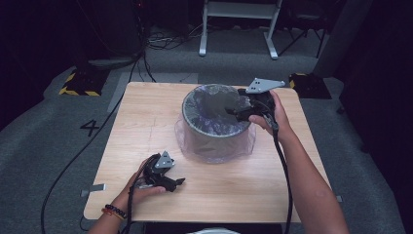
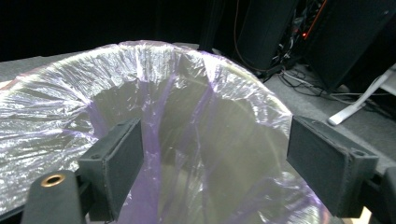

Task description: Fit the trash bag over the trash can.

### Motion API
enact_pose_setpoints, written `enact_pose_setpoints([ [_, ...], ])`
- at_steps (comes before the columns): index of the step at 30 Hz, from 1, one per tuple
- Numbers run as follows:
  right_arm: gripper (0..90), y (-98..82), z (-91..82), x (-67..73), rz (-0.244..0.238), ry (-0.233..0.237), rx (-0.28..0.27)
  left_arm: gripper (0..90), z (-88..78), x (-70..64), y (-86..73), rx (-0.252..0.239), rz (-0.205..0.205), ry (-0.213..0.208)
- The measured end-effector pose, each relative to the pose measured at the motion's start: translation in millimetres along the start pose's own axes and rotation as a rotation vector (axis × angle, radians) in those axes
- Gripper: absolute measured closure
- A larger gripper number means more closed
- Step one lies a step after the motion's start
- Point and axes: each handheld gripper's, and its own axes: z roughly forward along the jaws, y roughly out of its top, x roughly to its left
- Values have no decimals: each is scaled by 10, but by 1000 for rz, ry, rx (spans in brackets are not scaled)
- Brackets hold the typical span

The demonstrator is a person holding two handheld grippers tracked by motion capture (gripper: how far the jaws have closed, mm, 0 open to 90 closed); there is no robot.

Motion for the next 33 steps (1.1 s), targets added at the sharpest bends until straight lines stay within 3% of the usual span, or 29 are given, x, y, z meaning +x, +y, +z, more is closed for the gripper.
enact_pose_setpoints([
  [20, 189, 39, 295, 78, -18, -14, 171, 152, 0, 0, -1, -1, 0, 0],
  [27, 182, 45, 358, 113, -58, 17, 260, 152, -1, 0, -2, -1, 0, -1],
  [33, 182, 44, 400, 126, -59, 31, 315, 152, -1, 0, -2, -1, 0, 0],
])
